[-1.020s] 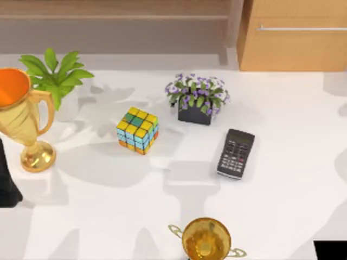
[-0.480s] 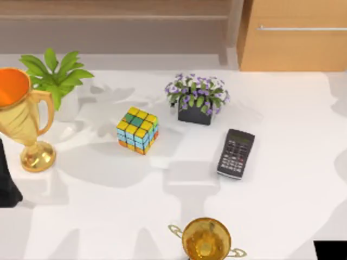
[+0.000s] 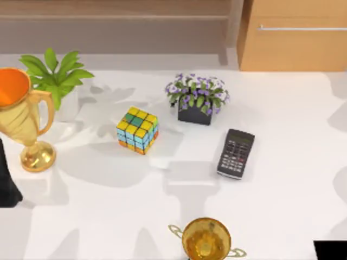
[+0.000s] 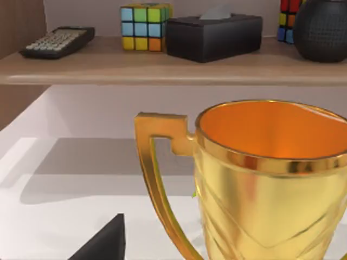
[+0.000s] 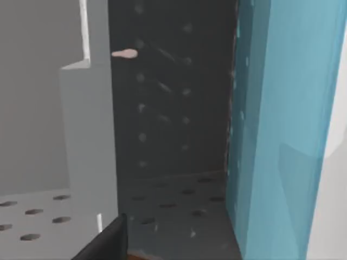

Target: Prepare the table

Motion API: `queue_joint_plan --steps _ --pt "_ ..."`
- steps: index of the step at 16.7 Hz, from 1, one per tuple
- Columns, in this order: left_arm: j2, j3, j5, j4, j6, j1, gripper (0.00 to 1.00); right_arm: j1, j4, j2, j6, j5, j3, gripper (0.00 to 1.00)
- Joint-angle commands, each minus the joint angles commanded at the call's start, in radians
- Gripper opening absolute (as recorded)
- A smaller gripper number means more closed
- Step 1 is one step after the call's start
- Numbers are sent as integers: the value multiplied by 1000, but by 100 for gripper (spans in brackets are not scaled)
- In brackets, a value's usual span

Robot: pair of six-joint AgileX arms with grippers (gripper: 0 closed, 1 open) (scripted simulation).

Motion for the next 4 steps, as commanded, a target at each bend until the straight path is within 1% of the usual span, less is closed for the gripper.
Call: queue_joint_plan --steps 4 --pt "0 0 0 0 0 0 100 -38 22 -36 -5 -23 -78 100"
